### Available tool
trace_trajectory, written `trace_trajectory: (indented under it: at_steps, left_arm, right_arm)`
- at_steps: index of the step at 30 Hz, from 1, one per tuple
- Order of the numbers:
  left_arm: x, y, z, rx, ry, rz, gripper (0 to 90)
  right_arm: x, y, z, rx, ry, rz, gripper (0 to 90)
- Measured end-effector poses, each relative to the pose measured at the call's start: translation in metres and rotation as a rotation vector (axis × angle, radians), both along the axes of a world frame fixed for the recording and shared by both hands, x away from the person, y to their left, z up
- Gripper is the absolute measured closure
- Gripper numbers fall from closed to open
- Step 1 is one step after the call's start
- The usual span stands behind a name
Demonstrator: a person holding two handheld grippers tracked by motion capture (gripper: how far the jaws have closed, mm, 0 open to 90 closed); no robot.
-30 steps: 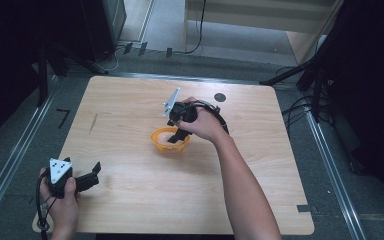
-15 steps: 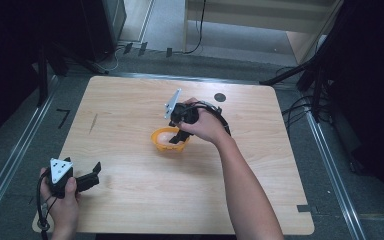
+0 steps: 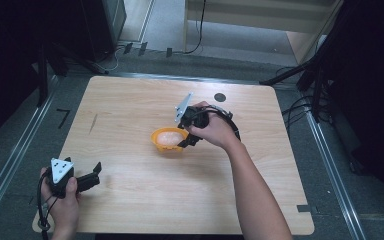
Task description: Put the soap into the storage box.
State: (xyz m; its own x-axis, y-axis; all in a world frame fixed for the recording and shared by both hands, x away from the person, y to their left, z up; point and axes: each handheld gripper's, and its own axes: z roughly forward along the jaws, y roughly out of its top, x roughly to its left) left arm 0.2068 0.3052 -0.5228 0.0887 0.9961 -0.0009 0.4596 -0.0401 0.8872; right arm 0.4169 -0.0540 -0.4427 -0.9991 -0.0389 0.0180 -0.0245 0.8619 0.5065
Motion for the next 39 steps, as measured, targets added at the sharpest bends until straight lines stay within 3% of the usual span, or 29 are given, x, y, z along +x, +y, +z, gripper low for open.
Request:
trace_trajectory:
  at_steps: [12, 25, 39]
  left_arm:
    - [0.0, -0.001, 0.0, 0.003, -0.001, 0.002, 0.4]
    - [0.0, -0.001, 0.0, 0.013, 0.003, 0.001, 0.4]
    - [0.0, -0.002, 0.0, 0.019, 0.002, 0.0, 0.4]
  right_arm:
    - [-0.009, -0.032, -0.005, 0.01, 0.013, -0.047, 19.3]
    - [-0.023, -0.064, -0.012, 0.03, 0.003, -0.085, 18.9]
    - [-0.047, -0.099, -0.033, 0.038, 0.013, -0.141, 18.6]
